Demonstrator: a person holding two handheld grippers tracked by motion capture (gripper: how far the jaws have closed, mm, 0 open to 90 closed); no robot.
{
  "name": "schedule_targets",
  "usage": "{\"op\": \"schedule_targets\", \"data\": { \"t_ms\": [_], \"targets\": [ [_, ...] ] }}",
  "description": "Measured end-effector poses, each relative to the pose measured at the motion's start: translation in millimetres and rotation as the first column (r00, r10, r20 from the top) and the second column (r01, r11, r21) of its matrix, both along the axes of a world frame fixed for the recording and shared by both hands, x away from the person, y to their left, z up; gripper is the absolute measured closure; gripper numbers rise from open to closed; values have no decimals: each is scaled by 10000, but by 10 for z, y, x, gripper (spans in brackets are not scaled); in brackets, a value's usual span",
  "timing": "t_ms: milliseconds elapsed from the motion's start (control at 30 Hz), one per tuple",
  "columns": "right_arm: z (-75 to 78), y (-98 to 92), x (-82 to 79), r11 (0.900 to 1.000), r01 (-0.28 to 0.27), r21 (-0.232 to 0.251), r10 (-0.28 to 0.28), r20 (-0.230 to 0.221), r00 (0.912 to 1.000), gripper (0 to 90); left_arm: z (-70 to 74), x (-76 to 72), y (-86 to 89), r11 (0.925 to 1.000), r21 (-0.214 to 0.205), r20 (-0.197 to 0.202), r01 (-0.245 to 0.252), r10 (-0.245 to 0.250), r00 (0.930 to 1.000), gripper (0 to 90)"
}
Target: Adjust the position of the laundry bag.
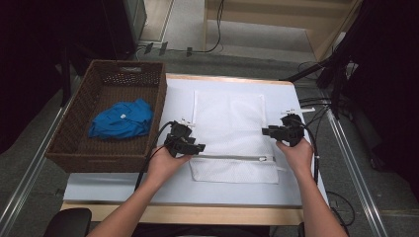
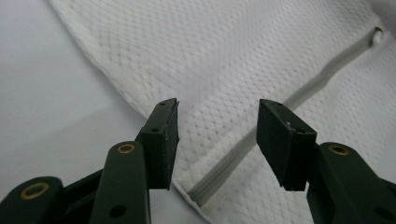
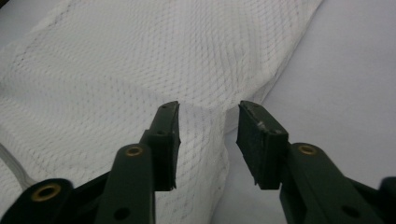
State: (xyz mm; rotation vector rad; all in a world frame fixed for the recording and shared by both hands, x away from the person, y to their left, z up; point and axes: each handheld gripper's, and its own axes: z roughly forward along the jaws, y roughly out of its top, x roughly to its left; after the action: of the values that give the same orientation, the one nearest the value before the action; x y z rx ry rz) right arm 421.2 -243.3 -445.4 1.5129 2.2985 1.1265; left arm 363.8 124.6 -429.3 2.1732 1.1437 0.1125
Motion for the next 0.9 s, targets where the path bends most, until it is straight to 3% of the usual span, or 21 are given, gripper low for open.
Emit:
{"op": "schedule_targets", "data": {
  "t_ms": [33, 133, 233, 300, 400, 500, 700, 900],
  "targets": [
    [0, 0, 0, 10000, 0, 0, 0, 0, 10000, 589, 0, 0, 0, 10000, 0, 0, 0, 0, 10000, 492],
    [22, 19, -98, 9993, -358, -102, 363, 571, 9977, 528, 31, -29, -16, 9991, -36, 52, 411, -411, 9991, 478],
    [45, 23, -165, 9988, -494, -23, 495, 613, 9969, 510, 49, -65, -29, 9965, -89, 52, 837, -836, 9965, 449],
    [78, 13, -227, 9984, -494, 279, 474, 672, 9966, 494, 64, -99, -40, 9947, -107, 185, 1020, -1018, 9946, 439],
    [121, 11, -317, 9986, -524, 92, 513, 990, 9938, 474, 86, -143, -43, 9920, -296, 281, 1230, -1222, 9921, 430],
    [144, -7, -402, 9992, -362, 140, 347, 944, 9949, 467, 102, -180, -48, 9870, -532, 261, 1514, -1501, 9883, 413],
    [159, -7, -568, 9989, -471, 48, 466, 862, 9952, 466, 126, -260, -96, 9771, -337, 575, 2102, -2081, 9764, 411],
    [139, -27, -709, 9982, -585, -135, 594, 788, 9951, 485, 140, -297, -112, 9723, -529, 578, 2277, -2247, 9727, 409]
  ]
}}
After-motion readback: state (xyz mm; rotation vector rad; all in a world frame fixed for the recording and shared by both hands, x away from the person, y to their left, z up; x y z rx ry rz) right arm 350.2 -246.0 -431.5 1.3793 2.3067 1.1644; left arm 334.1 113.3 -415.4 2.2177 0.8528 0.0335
